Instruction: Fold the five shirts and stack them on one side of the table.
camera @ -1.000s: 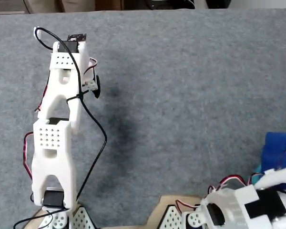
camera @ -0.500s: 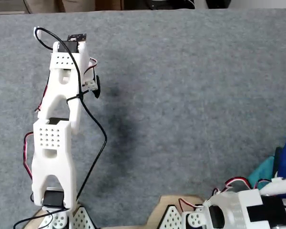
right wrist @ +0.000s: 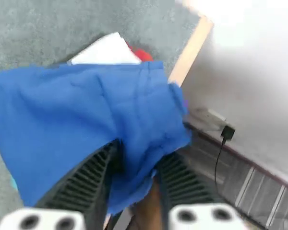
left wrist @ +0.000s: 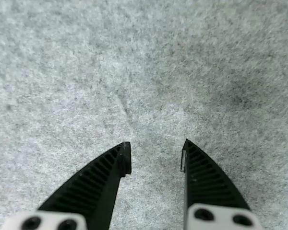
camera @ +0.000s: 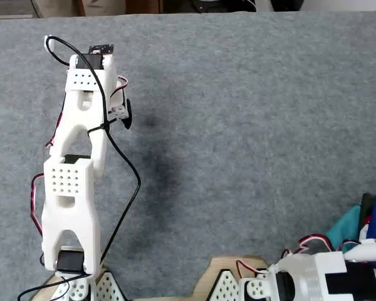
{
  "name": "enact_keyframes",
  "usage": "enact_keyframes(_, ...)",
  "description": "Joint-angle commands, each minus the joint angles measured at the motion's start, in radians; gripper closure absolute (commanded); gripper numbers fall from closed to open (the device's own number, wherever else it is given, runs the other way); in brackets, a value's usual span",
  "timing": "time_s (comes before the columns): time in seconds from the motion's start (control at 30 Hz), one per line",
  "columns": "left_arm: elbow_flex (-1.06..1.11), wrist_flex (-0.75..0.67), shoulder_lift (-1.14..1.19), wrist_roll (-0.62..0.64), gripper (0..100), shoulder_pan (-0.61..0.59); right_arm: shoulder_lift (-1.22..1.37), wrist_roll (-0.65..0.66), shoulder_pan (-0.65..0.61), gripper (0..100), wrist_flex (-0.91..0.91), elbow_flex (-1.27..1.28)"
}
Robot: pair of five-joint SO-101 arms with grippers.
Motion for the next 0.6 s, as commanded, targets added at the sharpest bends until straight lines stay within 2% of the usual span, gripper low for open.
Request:
enact_keyframes(0.0,-0.049,0.003,-0.045,-0.008,81,-0.006,-0.058,0.060,0.018,68.2,0.008,0.028)
enact_keyframes(0.13,-0.049,0.003,-0.045,-0.008,81,-0.006,-0.059,0.130,0.018,57.7,0.009,0.045)
enact_keyframes(0.3,-0.049,0.003,-0.044,-0.008,81,-0.006,-0.059,0.127,0.002,60.7,0.011,0.045)
enact_keyframes(0.4,-0.049,0.003,-0.044,-0.008,81,-0.005,-0.068,0.081,-0.021,68.8,0.014,0.047)
enact_keyframes(0.57,-0.046,0.009,-0.053,-0.008,81,-0.005,-0.147,-0.043,-0.113,97.4,0.014,0.053)
